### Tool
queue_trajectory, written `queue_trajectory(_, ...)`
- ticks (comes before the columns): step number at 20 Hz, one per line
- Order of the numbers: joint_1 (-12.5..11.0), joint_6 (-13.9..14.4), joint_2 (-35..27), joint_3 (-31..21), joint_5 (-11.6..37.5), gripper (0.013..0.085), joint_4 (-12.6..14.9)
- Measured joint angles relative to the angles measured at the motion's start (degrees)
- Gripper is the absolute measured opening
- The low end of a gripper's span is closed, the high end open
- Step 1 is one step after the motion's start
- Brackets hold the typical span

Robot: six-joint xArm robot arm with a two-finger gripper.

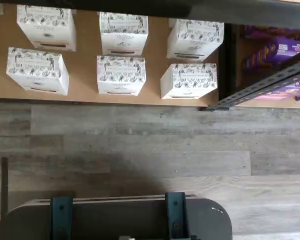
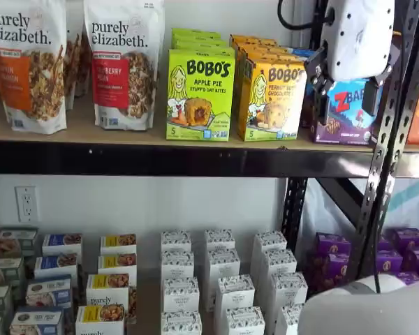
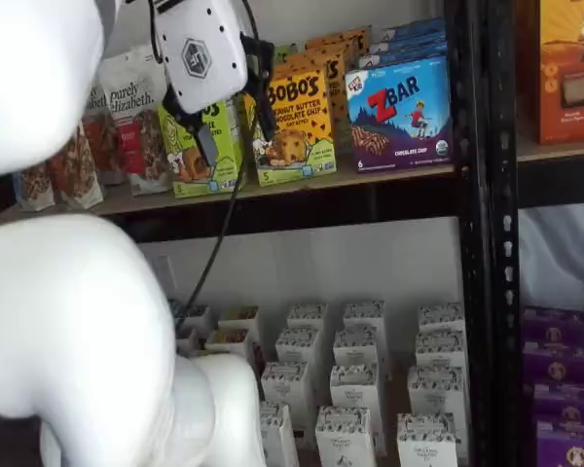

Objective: Pick up the orange box on the top shelf, the fifth box from the left

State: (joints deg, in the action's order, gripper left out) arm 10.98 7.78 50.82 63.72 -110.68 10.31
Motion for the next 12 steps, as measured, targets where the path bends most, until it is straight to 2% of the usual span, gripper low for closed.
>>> queue_trajectory(8, -1.1, -0.7, 0.2, -0.2, 0.5, 0.0850, -1.0)
queue_trajectory(12, -3.7, -2.3, 0.2, -0.1, 1.0, 0.0850, -3.8)
